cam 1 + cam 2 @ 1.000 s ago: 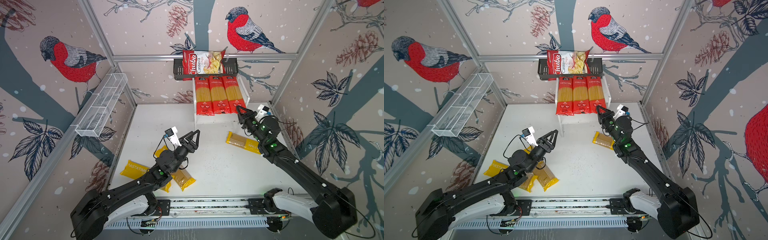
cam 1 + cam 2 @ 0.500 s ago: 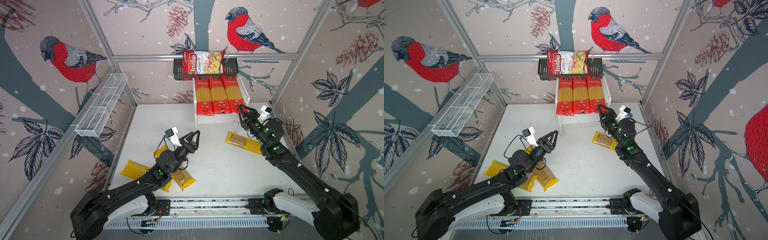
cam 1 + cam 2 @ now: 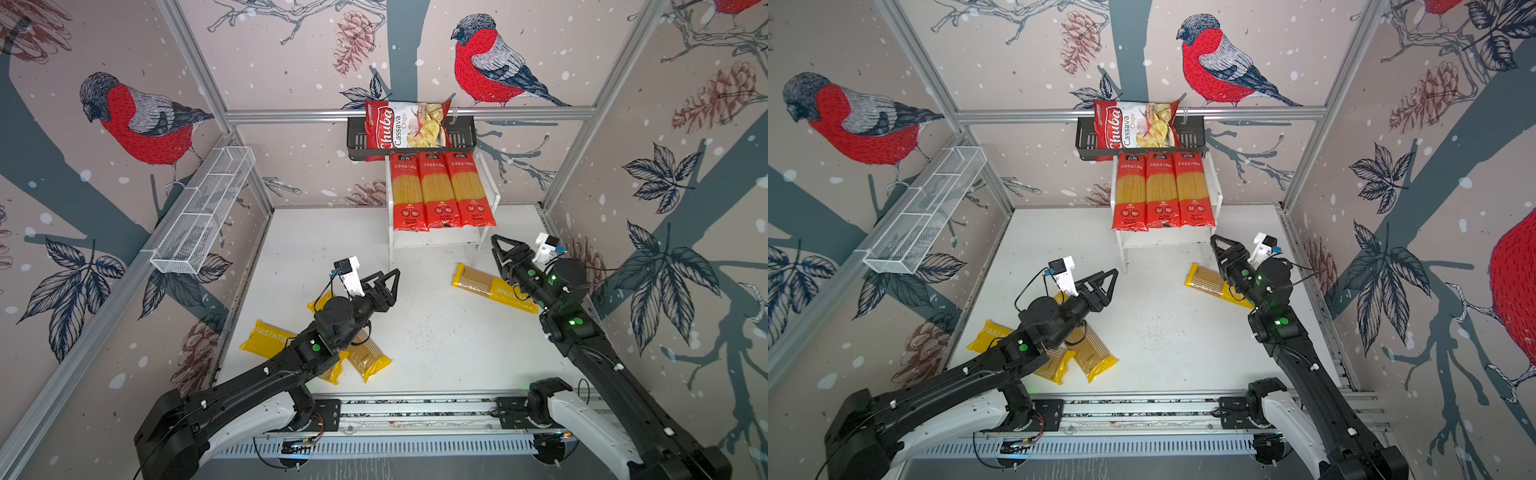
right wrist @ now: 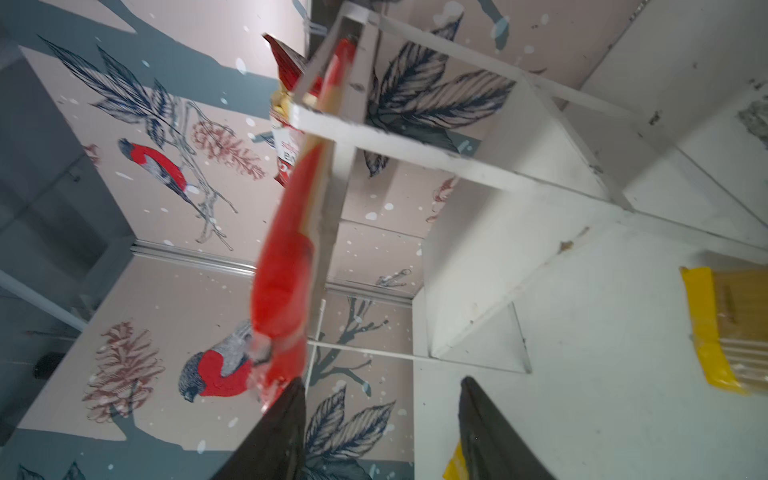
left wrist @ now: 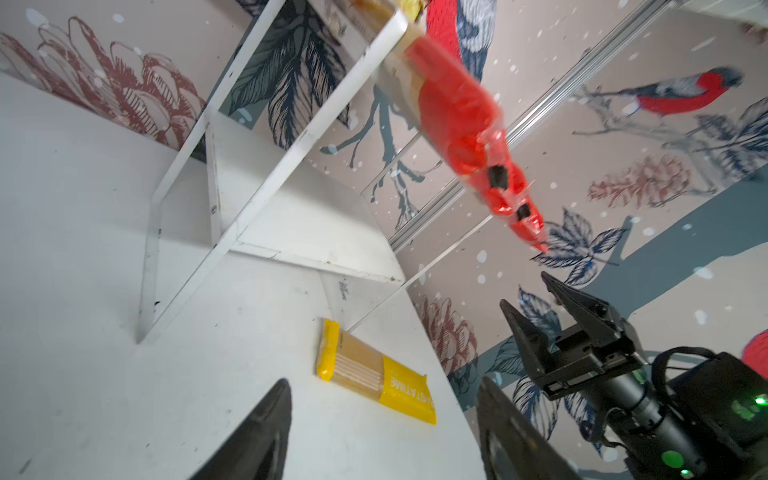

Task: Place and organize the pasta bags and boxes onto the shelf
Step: 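Lower the right gripper onto a yellow spaghetti bag while the left lowers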

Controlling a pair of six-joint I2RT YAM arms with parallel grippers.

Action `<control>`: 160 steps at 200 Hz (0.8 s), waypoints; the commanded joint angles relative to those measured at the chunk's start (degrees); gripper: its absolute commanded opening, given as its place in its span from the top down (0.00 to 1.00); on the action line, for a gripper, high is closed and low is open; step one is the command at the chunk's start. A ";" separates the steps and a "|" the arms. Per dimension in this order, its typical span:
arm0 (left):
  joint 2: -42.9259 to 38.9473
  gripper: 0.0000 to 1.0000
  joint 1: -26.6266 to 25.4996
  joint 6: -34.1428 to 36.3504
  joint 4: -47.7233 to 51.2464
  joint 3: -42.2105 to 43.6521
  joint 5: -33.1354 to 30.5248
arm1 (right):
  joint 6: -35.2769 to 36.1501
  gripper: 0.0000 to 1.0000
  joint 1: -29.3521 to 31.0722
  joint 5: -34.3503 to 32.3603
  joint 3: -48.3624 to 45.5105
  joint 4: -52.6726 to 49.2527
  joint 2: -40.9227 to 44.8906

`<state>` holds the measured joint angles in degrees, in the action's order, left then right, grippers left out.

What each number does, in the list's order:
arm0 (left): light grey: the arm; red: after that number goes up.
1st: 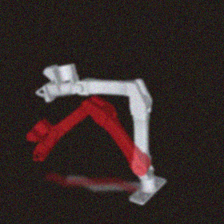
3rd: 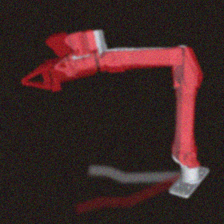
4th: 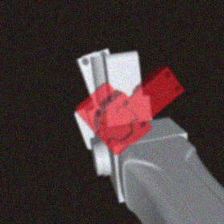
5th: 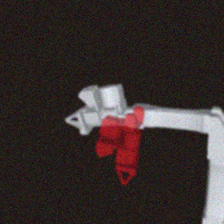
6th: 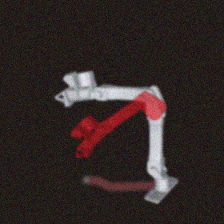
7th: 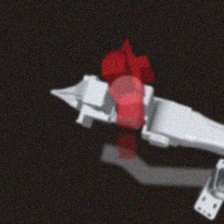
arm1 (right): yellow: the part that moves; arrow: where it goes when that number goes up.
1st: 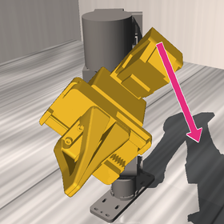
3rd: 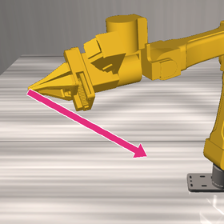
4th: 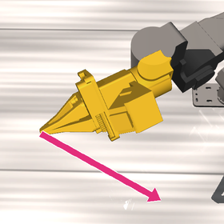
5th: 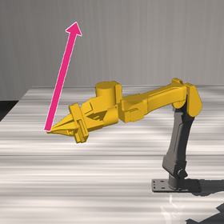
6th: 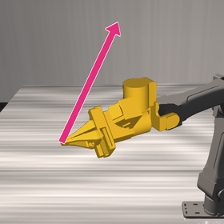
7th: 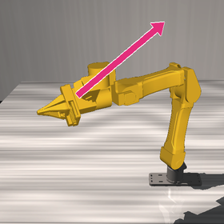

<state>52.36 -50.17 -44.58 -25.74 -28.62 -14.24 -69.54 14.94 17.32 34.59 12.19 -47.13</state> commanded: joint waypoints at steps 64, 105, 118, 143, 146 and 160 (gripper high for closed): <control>16.17 0.32 -12.13 0.05 0.56 0.48 -5.14 | 18.90 0.56 1.30 -6.07 -12.63 -14.71 0.15; 22.70 0.32 -15.01 -0.85 -1.42 -0.64 -6.19 | 28.94 0.50 -1.24 -17.10 -9.38 -18.16 -6.13; 23.42 0.32 -15.50 -1.30 -1.72 -0.62 -5.98 | 30.06 0.48 -2.78 -18.35 -8.34 -18.08 -9.29; 23.61 0.32 -16.40 -1.48 -1.45 -0.65 -6.39 | 32.21 0.46 -6.11 -19.81 -4.98 -18.14 -16.24; 23.52 0.32 -16.49 -1.54 -1.29 -0.59 -6.51 | 32.34 0.46 -6.60 -19.93 -4.62 -17.92 -16.98; 23.15 0.31 -16.62 -1.65 -0.74 -0.46 -6.84 | 33.05 0.45 -8.83 -19.41 -3.18 -16.84 -20.00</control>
<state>75.85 -66.48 -45.71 -25.08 -28.86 -19.73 -40.23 8.71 0.38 29.26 -5.54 -63.24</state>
